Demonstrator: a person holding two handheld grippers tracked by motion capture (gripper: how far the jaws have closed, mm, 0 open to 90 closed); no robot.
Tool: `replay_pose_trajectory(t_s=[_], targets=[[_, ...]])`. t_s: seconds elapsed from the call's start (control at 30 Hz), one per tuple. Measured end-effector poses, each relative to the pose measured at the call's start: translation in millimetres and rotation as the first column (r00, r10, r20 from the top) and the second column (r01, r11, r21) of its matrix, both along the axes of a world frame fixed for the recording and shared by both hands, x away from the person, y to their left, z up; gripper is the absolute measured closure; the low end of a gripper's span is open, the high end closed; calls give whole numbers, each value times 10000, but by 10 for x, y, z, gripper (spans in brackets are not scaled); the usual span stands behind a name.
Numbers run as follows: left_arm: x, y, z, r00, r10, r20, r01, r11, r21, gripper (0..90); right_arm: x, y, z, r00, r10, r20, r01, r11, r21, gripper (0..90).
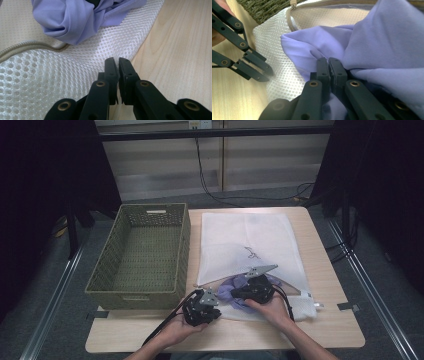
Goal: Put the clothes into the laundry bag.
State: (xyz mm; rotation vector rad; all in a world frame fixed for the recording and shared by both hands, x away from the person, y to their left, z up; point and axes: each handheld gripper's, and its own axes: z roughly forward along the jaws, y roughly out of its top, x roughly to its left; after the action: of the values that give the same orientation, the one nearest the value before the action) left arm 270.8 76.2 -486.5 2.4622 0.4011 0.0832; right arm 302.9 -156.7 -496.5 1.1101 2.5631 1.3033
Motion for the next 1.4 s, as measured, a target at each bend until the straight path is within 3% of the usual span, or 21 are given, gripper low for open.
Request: replay_pose_trajectory(t_s=[0.3,0.4,0.43,0.67,0.7,1.4], targets=[[-3,-1,-6,10000,-8,22,9,10000,-68,860,26,13,-22,9999,-84,-87,83,9999,-82,875],[2,6,10,9998,-176,94,174,9997,187,861,55,18,-20,9997,-195,-112,194,9998,-81,874],[-3,4,-4,9999,-103,116,103,9999,-19,861,69,15,-18,9999,-164,-31,164,9998,-133,874],[-1,6,-7,9999,-123,97,124,9999,-67,862,130,4,-16,9990,-453,-2,452,9988,-197,874],[-3,2,-17,10000,-36,53,38,9997,-245,861,141,3,-17,9989,-467,15,467,9988,-166,874],[2,12,-10,9999,-116,-71,115,9997,-199,862,337,-2,-15,9928,-1186,171,1190,9926,-252,867]])
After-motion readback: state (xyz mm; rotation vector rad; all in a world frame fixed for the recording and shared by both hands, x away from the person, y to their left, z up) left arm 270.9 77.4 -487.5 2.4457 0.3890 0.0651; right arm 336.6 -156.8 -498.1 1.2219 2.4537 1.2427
